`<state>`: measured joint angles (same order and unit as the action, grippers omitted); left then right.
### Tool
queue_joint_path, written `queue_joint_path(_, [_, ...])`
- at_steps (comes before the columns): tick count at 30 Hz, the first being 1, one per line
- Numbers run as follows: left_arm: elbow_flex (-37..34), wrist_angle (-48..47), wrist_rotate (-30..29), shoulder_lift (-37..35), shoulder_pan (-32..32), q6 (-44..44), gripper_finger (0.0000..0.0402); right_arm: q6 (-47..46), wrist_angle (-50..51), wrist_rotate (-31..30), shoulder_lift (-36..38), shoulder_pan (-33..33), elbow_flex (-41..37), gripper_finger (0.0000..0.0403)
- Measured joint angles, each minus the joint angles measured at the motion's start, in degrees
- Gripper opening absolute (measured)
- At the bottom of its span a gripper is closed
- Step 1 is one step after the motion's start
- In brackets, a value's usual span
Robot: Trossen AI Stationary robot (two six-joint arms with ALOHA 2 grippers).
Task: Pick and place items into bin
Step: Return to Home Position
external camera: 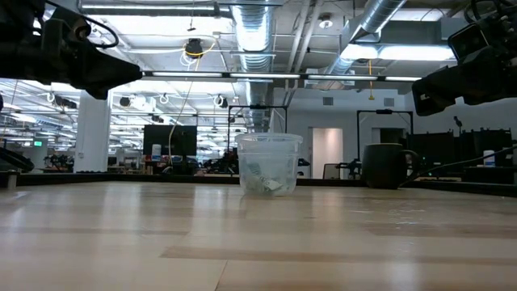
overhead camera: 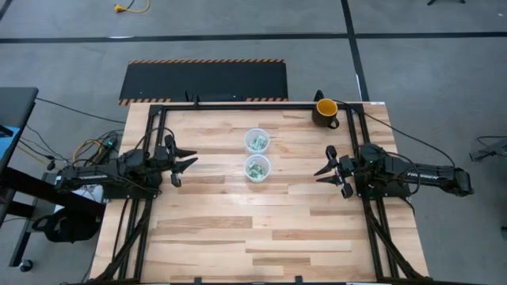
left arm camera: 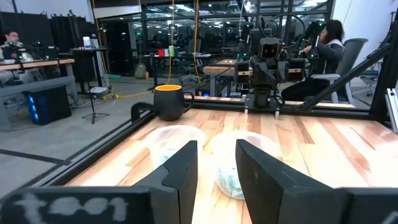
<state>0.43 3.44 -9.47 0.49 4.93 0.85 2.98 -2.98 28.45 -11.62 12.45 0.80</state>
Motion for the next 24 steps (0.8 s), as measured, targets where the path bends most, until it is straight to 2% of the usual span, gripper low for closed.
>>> queue_joint_path(24, [0.0, 0.0, 0.0, 0.0, 0.0, 1.5, 0.0098, 0.0, 0.0, 0.0, 0.0, 0.0, 0.0, 0.0087])
